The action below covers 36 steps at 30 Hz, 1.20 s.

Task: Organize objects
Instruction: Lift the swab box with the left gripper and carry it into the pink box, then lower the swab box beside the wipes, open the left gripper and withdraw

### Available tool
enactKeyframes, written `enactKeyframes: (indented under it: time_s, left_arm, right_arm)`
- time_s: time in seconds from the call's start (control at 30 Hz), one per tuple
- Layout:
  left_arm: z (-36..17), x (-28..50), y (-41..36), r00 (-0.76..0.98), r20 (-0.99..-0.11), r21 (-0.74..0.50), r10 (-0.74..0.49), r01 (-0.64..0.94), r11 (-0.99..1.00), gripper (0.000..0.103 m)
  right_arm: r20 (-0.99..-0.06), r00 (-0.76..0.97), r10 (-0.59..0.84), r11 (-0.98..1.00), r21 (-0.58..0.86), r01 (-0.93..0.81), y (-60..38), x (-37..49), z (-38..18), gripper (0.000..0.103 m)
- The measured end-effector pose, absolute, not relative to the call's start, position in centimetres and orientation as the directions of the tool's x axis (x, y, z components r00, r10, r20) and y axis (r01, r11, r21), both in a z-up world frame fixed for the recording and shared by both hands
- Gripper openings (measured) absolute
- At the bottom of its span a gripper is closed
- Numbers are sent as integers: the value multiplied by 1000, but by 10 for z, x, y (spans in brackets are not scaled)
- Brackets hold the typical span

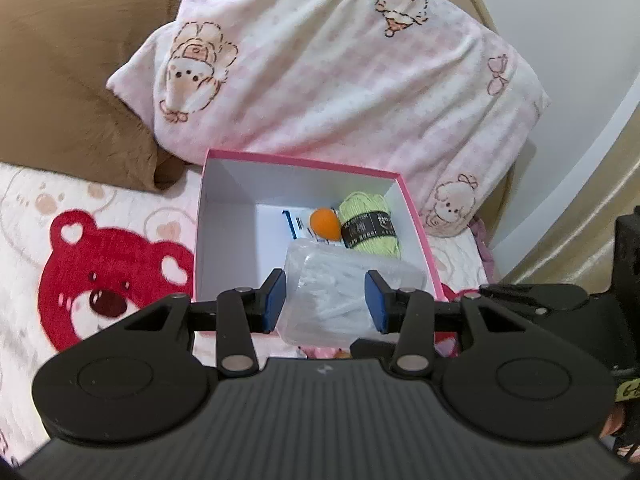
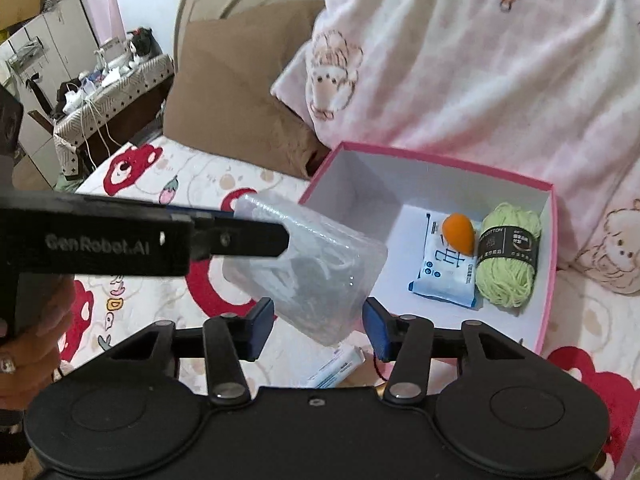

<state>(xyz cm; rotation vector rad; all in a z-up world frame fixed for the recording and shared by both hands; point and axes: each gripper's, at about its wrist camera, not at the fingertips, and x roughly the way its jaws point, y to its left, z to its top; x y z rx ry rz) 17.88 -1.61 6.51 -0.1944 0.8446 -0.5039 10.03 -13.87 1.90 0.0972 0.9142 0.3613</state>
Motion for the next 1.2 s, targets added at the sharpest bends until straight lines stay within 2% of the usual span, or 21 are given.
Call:
enactKeyframes:
  time_s: [0.17, 0.5, 0.93, 1.2]
  left_arm:
    - [50, 221, -39, 538, -701, -333, -469, 335, 882, 42]
    - [-14, 289, -65, 456, -792, -304, -406, 282, 910, 41]
    - [-55, 316, -76, 396, -861, -237, -320, 245, 940, 41]
    - [-61, 315, -80, 427, -861, -191, -277, 233, 953, 39]
  right_arm:
    - [-779, 520, 350, 935, 255, -247, -154, 143, -3, 53]
    - [-776, 489, 399, 917, 343, -204, -187, 216, -63, 53]
    - [-819, 393, 419, 908, 373, -191, -184, 248, -113, 46]
    - [-832, 362, 420, 907, 379, -182, -181, 254, -125, 45]
